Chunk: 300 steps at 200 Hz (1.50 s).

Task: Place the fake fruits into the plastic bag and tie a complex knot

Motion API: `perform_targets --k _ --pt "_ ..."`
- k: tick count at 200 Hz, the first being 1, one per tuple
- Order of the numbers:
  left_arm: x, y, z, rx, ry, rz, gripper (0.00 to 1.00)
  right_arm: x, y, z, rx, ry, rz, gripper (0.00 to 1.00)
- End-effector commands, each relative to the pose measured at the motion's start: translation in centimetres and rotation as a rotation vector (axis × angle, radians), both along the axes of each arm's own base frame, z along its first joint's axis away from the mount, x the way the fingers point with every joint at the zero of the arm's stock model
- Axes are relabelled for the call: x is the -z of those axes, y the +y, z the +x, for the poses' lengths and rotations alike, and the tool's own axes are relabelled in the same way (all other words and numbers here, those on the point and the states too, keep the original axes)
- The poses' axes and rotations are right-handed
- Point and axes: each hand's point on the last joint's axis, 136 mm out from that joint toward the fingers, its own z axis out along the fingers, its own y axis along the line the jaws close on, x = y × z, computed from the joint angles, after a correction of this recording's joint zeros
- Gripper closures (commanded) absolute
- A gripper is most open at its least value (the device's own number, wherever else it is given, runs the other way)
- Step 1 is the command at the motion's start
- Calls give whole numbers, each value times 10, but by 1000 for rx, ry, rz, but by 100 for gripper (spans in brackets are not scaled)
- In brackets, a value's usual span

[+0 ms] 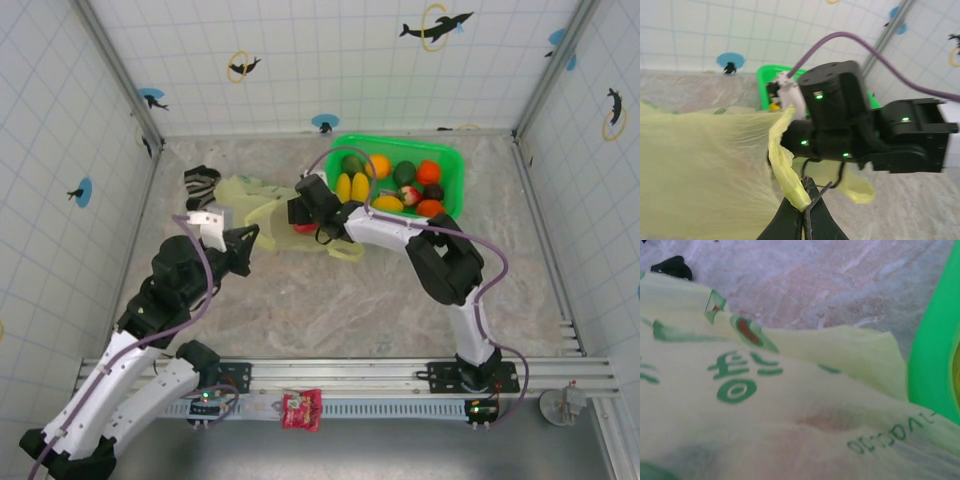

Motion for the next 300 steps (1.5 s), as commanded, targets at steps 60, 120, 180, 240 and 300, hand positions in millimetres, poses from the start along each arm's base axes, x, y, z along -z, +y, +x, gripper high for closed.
perform_targets --k 60,120,180,240,300 --pt "86 -19 17 9 267 91 100 -40 -2 -24 -226 84 296 18" --pt "86 -30 26 34 267 83 100 -64 5 -54 -356 127 394 28" --pt "90 -33 33 19 278 67 100 -67 -17 -95 -388 152 422 55" --pt "95 -37 37 27 288 66 100 -127 -25 -114 -521 61 539 73" --pt "91 -38 38 28 279 61 100 -167 -74 -69 -364 -50 574 68"
